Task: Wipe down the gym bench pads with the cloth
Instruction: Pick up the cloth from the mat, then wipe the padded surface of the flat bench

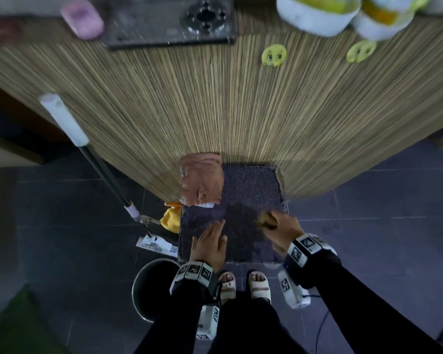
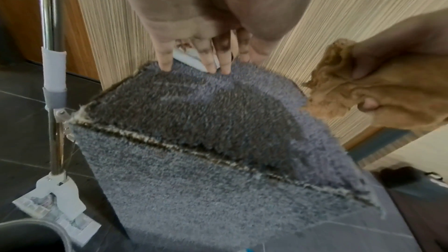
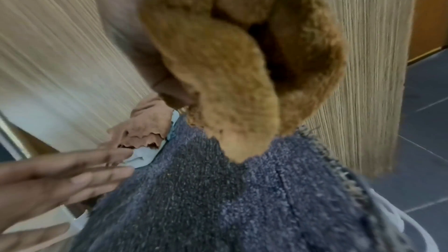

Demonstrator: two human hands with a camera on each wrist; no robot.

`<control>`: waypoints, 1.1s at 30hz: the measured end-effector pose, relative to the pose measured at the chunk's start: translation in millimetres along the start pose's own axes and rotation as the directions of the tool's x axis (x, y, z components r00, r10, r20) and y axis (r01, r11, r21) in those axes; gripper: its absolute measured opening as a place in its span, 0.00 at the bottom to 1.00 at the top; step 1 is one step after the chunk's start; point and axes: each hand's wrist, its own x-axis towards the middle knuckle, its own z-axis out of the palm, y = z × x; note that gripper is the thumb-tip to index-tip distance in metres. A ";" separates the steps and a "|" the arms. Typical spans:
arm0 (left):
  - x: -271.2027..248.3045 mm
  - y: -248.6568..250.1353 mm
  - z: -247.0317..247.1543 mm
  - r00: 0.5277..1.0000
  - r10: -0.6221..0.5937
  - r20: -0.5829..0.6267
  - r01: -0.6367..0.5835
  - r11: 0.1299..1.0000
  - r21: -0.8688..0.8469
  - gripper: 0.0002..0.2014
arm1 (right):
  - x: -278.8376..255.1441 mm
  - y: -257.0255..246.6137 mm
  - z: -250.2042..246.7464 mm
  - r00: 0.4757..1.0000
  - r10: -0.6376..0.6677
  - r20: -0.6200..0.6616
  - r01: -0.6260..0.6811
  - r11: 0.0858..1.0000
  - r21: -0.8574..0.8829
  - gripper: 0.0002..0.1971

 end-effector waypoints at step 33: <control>-205.8 21.4 0.1 0.848 -0.320 -0.423 0.187 0.926 -0.327 0.14 | -125.1 -41.9 -4.4 0.750 -0.624 0.217 0.620 0.779 0.097 0.15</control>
